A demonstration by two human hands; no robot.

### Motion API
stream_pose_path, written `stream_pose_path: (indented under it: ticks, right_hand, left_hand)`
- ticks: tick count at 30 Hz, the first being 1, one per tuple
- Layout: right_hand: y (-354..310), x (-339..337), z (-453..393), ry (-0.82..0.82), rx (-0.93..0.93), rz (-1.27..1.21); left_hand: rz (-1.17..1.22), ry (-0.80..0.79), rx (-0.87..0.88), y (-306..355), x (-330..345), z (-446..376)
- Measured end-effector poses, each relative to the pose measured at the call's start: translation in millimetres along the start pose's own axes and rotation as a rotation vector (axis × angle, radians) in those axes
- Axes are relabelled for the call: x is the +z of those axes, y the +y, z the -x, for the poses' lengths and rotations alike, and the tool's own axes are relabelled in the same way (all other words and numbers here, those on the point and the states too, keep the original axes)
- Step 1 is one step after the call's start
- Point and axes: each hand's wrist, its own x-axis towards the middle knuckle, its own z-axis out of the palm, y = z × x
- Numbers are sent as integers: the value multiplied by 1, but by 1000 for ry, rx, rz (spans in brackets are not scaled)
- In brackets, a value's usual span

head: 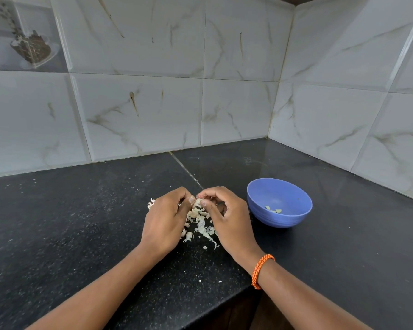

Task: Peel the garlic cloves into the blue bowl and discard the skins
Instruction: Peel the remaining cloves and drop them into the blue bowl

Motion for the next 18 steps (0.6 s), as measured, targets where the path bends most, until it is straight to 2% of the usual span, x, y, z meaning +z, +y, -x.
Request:
stream_pose_path:
  ticks: [4, 11, 18]
  right_hand:
    - [3, -2, 0, 84, -10, 48]
    - [9, 0, 0, -9, 4, 85]
    - [11, -1, -2, -22, 74, 85]
  left_hand:
    - [47, 64, -72, -7, -4, -6]
    - [-18, 69, -23, -8, -6, -4]
    - [-110, 101, 7, -8, -8, -4]
